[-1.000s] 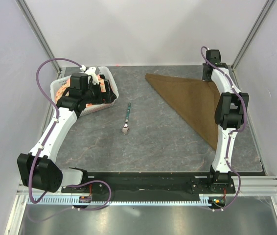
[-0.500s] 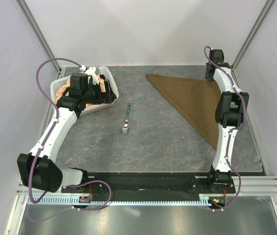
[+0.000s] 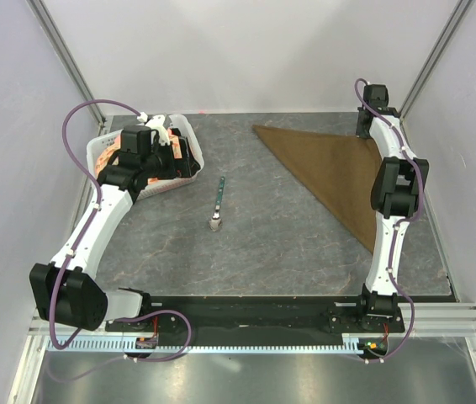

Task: Fold the napkin, place the utensils inside, and roll it up
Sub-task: Fold the napkin

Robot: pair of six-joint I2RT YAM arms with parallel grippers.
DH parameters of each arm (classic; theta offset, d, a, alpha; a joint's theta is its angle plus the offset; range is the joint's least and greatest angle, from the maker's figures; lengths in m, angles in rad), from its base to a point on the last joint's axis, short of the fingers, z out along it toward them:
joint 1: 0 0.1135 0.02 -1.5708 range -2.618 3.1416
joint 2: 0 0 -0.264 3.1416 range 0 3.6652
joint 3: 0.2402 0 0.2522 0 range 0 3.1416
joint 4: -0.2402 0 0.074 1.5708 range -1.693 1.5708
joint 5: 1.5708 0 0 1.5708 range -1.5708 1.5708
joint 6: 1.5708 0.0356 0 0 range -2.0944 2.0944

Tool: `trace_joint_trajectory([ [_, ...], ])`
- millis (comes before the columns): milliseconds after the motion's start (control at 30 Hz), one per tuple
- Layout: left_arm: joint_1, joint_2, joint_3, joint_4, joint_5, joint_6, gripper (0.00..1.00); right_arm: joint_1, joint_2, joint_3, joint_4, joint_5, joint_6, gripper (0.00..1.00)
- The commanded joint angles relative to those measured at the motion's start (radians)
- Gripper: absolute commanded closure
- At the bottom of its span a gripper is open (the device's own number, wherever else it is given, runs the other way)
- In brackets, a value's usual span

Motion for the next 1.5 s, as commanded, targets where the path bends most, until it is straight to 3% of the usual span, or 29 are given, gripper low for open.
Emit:
trace_joint_trajectory([
  [0, 0.006, 0.003, 0.001, 0.039, 0.024, -0.013, 0.0, -0.015, 0.001, 0.057, 0.015, 0.021, 0.008, 1.0],
  [1200, 0.006, 0.023, 0.004, 0.039, 0.03, -0.015, 0.0, -0.036, -0.036, 0.089, 0.065, 0.001, 0.023, 1.0],
  [1467, 0.007, 0.029, 0.004, 0.038, 0.028, -0.013, 0.0, -0.039, -0.105, 0.012, 0.111, 0.008, 0.037, 1.0],
])
